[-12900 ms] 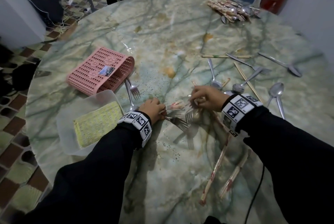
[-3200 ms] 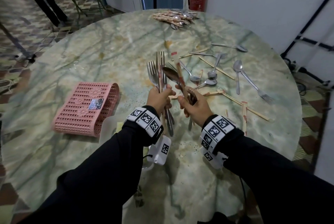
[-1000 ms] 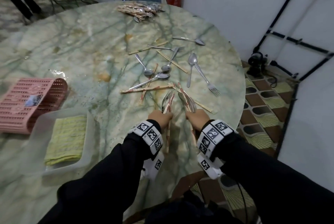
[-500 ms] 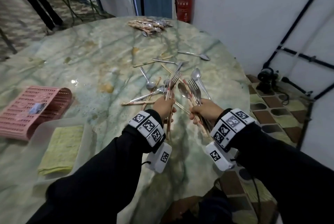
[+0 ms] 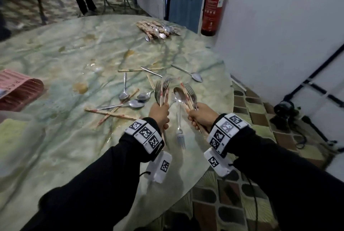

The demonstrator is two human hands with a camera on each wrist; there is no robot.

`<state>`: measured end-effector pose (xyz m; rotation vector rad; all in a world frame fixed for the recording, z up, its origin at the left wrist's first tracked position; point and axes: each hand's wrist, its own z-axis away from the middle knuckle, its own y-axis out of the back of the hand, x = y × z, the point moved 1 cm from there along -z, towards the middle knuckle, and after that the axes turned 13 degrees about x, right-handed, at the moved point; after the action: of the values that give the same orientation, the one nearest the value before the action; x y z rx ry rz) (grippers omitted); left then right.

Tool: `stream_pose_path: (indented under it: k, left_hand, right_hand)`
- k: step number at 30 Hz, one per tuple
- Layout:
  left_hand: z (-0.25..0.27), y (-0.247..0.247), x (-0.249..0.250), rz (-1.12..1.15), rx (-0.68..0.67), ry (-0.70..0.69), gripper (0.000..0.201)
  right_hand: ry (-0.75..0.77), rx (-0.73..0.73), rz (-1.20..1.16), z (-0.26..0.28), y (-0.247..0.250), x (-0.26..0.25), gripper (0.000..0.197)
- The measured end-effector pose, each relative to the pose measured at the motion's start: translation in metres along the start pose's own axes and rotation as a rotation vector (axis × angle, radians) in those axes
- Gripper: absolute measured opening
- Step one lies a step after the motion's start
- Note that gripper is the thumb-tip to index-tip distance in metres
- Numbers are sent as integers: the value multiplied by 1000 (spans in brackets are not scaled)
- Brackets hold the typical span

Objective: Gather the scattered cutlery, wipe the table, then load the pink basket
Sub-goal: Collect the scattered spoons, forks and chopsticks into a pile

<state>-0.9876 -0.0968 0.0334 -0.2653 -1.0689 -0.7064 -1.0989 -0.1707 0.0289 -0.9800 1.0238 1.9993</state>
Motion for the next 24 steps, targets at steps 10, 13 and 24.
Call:
stream_pose_path:
  k: [10, 13, 24]
  left_hand:
    - [-17, -49, 25, 34, 45, 74, 14]
    - [-26, -58, 35, 28, 46, 76, 16]
    - [-60, -93, 55, 97, 233, 142, 16]
  right_hand:
    - [-12, -65, 65, -57, 20, -15, 22]
    - [-15, -66, 58, -74, 23, -19, 22]
    - [32, -181, 109, -151, 42, -38, 24]
